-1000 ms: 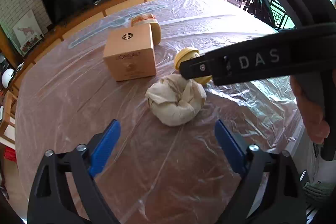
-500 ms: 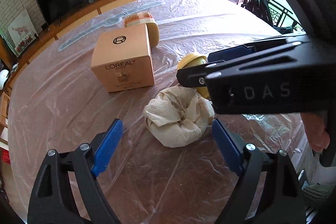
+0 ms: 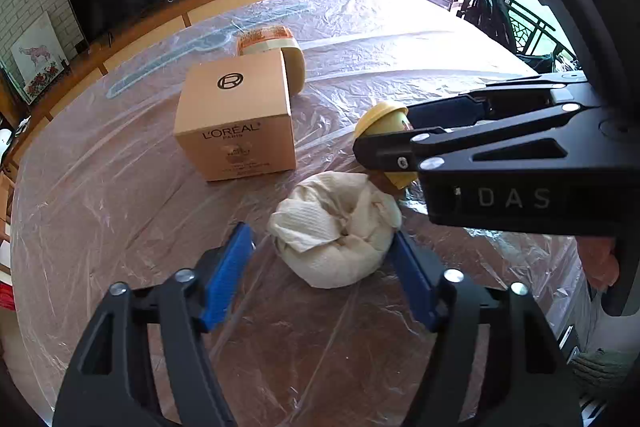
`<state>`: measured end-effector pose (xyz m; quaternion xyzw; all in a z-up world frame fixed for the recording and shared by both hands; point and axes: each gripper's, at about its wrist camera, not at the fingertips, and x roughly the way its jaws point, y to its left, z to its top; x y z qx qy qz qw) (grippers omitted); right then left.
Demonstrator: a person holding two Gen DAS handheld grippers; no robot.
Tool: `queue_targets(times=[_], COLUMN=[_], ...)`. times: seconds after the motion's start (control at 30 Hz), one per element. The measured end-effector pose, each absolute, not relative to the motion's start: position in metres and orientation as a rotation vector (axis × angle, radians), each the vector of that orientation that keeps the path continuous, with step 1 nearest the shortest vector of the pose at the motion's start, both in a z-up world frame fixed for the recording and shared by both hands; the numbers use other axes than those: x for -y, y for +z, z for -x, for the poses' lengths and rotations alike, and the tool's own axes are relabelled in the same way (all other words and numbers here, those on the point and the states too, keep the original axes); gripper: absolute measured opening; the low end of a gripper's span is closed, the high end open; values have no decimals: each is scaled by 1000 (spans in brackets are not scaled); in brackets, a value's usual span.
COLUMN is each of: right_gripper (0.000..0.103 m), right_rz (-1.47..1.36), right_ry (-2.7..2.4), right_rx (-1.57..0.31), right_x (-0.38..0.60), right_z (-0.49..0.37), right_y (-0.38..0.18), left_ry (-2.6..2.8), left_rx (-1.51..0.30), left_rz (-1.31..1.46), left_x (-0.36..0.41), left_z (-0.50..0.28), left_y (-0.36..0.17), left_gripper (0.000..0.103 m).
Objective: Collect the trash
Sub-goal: 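Close the left gripper on the cream cloth bundle while the right gripper grasps the yellow cup, then carry the cloth bundle and yellow cup with both grippers over the black bin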
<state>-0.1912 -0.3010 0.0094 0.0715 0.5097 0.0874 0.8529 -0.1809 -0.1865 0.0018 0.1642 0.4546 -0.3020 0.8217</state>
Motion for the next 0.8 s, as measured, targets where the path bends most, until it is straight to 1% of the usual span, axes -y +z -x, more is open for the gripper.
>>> queue_targets(times=[0.13,0.2,0.23,0.8], right_gripper=[38,34,34,34], right_rz=[-167,-169,-174,-249], right_ry=[191,193,194,216], right_rx=[-1073,-1072,-1071,-1058], right_x=[302,304,305,318], right_z=[193,194,195,215], right_y=[9,8,9,19], left_ry=[-648,-646,-644,-617], left_rx=[-969,-965,-964,-964], left_rz=[-346,-344,-343,-309], left_x=[187,185,185,171], left_z=[182,183,184,195], left_y=[3,4,5,11], left_gripper=[58,55,54,54])
